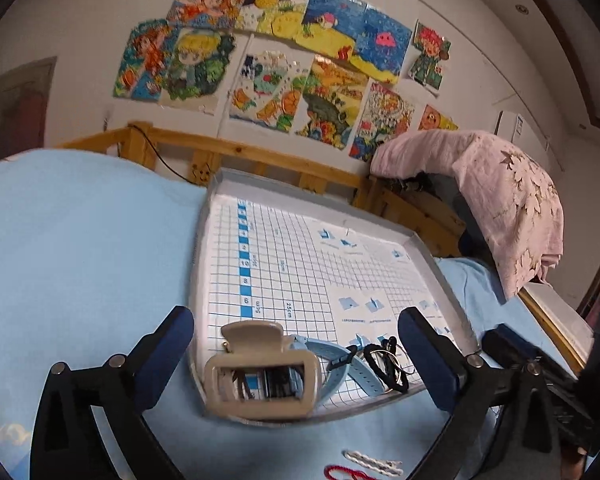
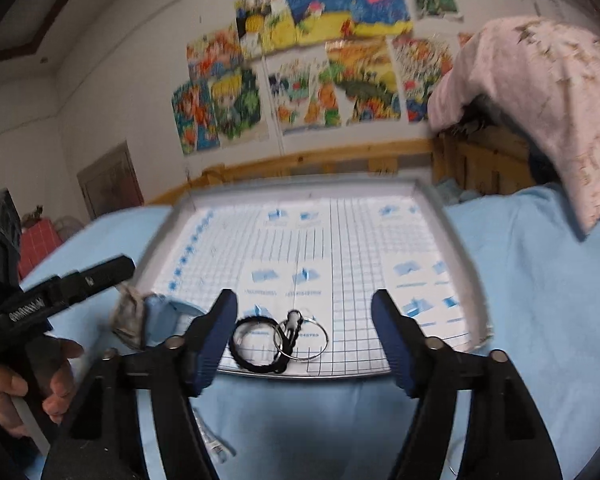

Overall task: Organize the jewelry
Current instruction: 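Carry the claw clip and silver ring into the grey tray and release both, then move both tools back toward the red string and silver rings, then grasp the red string bracelet with the left gripper while the right gripper grasps a silver ring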

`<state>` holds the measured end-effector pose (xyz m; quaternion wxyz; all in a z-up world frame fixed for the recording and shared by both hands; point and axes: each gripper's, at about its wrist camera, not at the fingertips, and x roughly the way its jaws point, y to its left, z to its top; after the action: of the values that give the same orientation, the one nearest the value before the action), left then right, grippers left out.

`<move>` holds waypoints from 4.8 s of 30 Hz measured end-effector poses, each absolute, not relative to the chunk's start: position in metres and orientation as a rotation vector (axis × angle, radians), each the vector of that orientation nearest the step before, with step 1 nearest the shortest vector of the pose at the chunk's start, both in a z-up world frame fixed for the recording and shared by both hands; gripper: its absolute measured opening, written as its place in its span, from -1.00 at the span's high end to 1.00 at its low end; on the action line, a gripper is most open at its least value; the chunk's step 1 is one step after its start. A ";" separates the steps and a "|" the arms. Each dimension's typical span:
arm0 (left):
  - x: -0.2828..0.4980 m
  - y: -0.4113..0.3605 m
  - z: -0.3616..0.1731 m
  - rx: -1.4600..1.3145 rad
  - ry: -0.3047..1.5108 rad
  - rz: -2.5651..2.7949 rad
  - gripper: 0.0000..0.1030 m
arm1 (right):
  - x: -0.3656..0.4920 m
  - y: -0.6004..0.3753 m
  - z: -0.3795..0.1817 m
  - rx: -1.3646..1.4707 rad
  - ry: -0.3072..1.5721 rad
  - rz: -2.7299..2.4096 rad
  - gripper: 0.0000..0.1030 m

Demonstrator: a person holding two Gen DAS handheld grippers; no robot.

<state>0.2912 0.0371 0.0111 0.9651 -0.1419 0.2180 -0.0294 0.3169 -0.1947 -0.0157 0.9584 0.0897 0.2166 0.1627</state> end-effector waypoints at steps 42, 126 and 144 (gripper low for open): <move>0.064 -0.009 -0.008 -0.141 0.427 0.033 -1.00 | 0.086 -0.254 -0.019 0.125 0.317 0.237 -0.96; 0.248 -0.014 -0.089 -0.293 0.718 -0.392 0.91 | 0.273 -0.243 -0.094 0.156 0.699 0.337 0.66; 0.213 -0.020 -0.072 -0.295 0.639 -0.512 0.93 | 0.236 -0.228 -0.081 0.105 0.616 0.443 0.95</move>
<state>0.2129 -0.0205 -0.0715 0.9068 -0.1428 0.3095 -0.2481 0.2364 -0.2280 -0.0812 0.9276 0.0512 0.3004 0.2161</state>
